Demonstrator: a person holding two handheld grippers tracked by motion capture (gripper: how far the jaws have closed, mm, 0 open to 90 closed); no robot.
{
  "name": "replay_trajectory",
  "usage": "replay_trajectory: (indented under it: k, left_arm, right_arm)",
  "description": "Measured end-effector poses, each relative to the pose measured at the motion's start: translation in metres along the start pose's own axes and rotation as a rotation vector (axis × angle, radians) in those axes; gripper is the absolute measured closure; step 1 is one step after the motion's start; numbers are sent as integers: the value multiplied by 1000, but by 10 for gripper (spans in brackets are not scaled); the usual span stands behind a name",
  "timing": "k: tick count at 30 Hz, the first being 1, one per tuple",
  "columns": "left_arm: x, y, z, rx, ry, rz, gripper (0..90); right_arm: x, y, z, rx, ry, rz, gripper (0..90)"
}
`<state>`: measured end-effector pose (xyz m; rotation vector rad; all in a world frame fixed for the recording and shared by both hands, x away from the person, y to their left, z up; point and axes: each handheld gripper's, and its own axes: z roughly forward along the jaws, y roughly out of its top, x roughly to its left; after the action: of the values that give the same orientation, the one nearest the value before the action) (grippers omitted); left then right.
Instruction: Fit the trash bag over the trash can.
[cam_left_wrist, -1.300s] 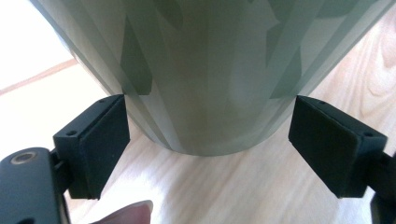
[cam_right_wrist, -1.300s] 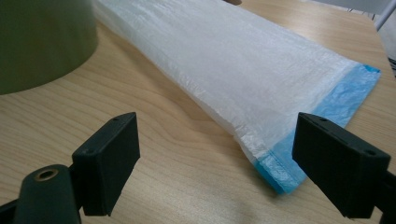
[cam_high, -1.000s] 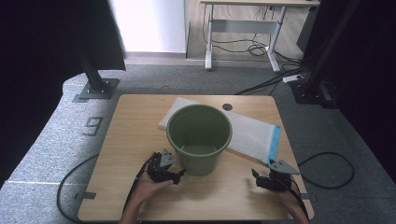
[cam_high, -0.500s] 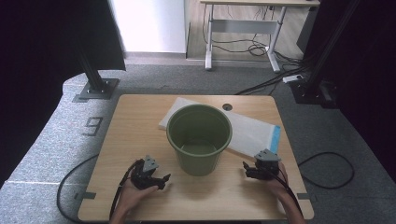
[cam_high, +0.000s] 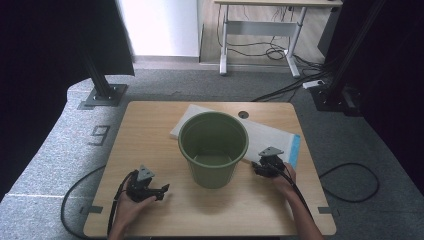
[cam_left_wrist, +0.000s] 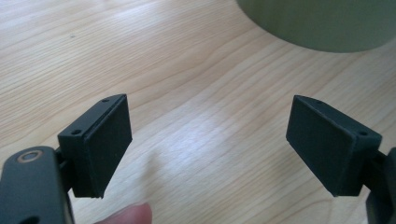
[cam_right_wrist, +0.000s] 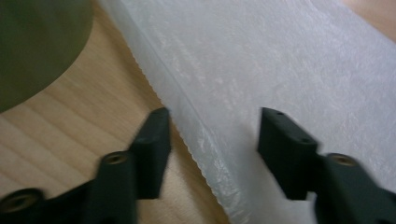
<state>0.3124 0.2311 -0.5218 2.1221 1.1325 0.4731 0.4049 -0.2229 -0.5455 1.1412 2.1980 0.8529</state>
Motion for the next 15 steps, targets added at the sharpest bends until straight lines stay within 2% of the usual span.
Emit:
replay_trajectory:
  k: [3, 6, 8, 12, 15]
  left_arm:
    - [3, -3, -1, 3, -4, -16, 144]
    - [5, -5, 0, 21, 9, -20, 143]
    - [6, -5, -2, 19, 17, -12, 142]
    - [10, -6, -4, 8, 15, -14, 142]
    - [11, -6, -4, 10, 7, -15, 143]
  right_arm:
    - [-8, -1, -1, 16, 10, 41, 754]
    - [-18, -7, -5, 32, 14, 90, 881]
    - [-23, -15, -15, 14, 18, 117, 884]
    - [-25, -42, -46, 18, 33, 142, 884]
    - [-27, -64, -69, 34, 2, 151, 885]
